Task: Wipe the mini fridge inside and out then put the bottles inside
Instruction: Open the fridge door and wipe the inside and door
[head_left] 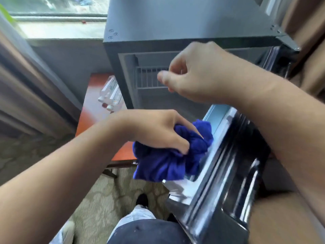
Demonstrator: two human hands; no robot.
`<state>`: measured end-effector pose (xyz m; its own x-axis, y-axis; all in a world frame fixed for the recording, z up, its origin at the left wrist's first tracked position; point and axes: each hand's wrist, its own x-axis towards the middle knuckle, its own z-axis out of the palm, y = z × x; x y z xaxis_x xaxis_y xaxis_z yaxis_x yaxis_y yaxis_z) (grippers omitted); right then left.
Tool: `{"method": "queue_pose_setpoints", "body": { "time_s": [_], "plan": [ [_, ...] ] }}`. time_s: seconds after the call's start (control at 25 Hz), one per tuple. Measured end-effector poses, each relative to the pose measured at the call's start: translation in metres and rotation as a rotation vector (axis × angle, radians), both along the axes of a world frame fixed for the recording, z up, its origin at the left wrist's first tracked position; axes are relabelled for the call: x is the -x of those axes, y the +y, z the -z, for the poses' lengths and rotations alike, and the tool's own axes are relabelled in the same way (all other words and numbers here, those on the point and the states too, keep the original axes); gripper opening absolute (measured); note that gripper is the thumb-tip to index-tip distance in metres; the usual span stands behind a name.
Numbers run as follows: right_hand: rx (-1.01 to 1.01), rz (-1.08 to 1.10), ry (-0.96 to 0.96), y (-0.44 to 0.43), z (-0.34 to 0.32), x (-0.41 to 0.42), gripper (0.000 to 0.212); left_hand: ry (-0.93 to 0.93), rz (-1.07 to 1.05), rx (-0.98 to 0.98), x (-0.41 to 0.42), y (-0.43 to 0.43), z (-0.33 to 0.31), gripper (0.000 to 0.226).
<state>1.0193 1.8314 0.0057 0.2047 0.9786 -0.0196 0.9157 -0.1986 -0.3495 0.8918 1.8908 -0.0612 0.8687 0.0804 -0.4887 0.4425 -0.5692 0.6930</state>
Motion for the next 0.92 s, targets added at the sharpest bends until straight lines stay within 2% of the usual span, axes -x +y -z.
{"method": "queue_pose_setpoints", "body": {
  "time_s": [0.12, 0.2, 0.28, 0.36, 0.4, 0.48, 0.56, 0.68, 0.76, 0.92],
  "plan": [
    [0.152, -0.032, -0.023, 0.001, 0.015, 0.001, 0.048, 0.001, 0.166, -0.022, 0.0, -0.002, 0.0, 0.045],
    [0.237, -0.014, -0.027, 0.002, 0.022, -0.001, 0.047, -0.056, 0.233, 0.153, 0.014, 0.016, 0.008, 0.043],
    [0.312, -0.012, -0.038, -0.001, 0.022, -0.003, 0.045, -0.116, 0.064, 0.463, 0.032, 0.042, 0.03, 0.037],
    [0.449, -0.033, -0.061, 0.001, 0.015, -0.002, 0.04, -0.131, -0.277, 0.638, 0.048, 0.071, 0.061, 0.037],
    [0.538, -0.042, -0.097, 0.006, 0.011, -0.002, 0.038, -0.141, -0.398, 0.616, 0.053, 0.08, 0.076, 0.038],
    [0.687, -0.029, -0.172, 0.026, 0.008, -0.011, 0.033, -0.166, -0.479, 0.412, 0.049, 0.086, 0.102, 0.036],
    [0.76, 0.039, -0.188, 0.047, 0.012, -0.029, 0.028, -0.184, -0.398, 0.218, 0.029, 0.083, 0.115, 0.033],
    [0.84, 0.131, -0.147, 0.06, 0.029, -0.049, 0.025, -0.108, -0.301, 0.224, -0.016, 0.073, 0.137, 0.03],
    [0.888, 0.148, -0.123, 0.057, 0.04, -0.057, 0.025, -0.091, -0.263, 0.138, -0.046, 0.062, 0.166, 0.035],
    [0.852, 0.176, -0.046, 0.051, 0.046, -0.062, 0.025, -0.173, -0.086, -0.147, -0.094, 0.035, 0.217, 0.051]
  ]
}}
